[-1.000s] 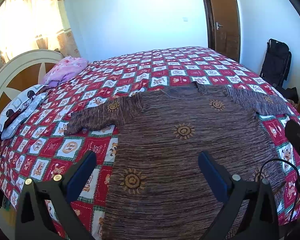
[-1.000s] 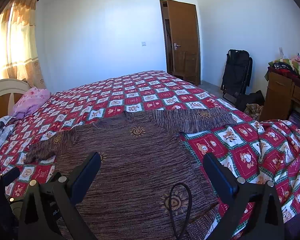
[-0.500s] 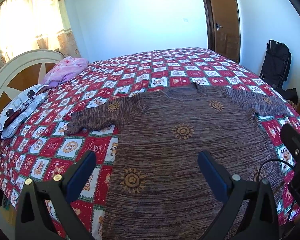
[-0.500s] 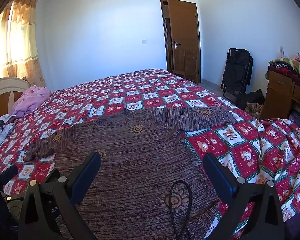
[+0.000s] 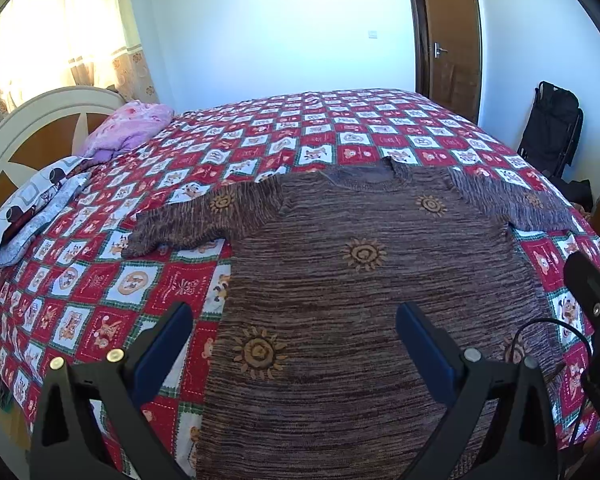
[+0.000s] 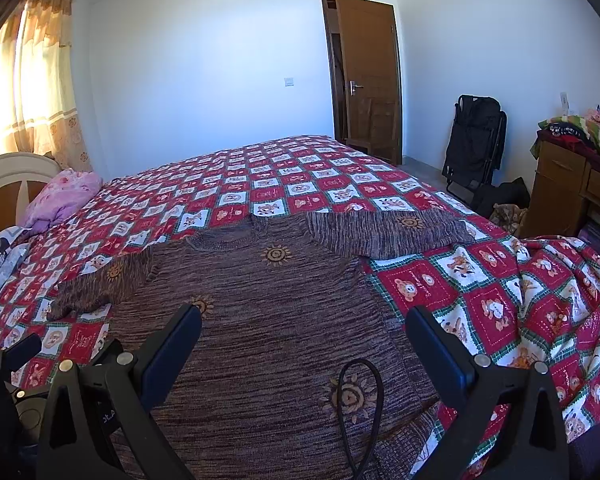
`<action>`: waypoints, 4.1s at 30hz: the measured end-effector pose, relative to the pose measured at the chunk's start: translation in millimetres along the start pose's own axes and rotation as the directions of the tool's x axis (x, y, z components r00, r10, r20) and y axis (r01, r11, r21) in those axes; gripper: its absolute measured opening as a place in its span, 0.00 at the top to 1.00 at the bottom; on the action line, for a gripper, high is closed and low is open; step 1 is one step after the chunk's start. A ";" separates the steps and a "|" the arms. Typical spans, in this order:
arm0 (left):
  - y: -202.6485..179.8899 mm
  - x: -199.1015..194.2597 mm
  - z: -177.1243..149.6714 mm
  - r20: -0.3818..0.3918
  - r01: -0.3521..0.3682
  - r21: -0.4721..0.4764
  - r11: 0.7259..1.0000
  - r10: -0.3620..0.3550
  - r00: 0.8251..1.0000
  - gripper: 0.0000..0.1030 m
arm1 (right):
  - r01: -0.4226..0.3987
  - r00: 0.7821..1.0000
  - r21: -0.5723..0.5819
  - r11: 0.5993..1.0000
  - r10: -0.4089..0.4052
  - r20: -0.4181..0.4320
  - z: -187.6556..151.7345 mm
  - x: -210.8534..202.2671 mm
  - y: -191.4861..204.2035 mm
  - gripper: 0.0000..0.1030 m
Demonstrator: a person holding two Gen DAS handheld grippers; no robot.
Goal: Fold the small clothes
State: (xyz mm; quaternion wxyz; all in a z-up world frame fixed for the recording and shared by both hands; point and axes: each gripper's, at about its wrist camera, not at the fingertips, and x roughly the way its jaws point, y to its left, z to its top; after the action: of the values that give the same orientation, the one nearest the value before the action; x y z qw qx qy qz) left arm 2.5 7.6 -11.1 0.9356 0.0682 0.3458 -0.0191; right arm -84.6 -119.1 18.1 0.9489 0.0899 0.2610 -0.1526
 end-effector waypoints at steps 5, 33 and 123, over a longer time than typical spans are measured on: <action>1.0 0.7 -1.2 -0.004 0.010 -0.003 1.000 -0.010 1.000 0.00 | -0.001 1.000 0.001 1.000 0.001 0.001 0.2 -0.1 0.7 0.01; 10.9 21.8 2.0 -0.052 0.009 -0.035 0.999 -0.011 0.999 0.00 | -0.009 1.000 -0.019 1.000 0.009 -0.021 -1.2 9.2 4.8 0.01; 78.4 205.5 11.8 -0.180 -0.058 -0.325 0.944 -0.002 0.984 0.04 | -0.498 0.828 -0.066 0.865 0.452 -0.332 110.4 208.3 90.6 0.36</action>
State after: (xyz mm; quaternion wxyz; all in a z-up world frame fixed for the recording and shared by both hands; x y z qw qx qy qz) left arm 172.8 85.9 -126.7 0.8994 -0.0826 0.4252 0.0586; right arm 167.7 -112.4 11.0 0.9089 0.1031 0.3843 0.1244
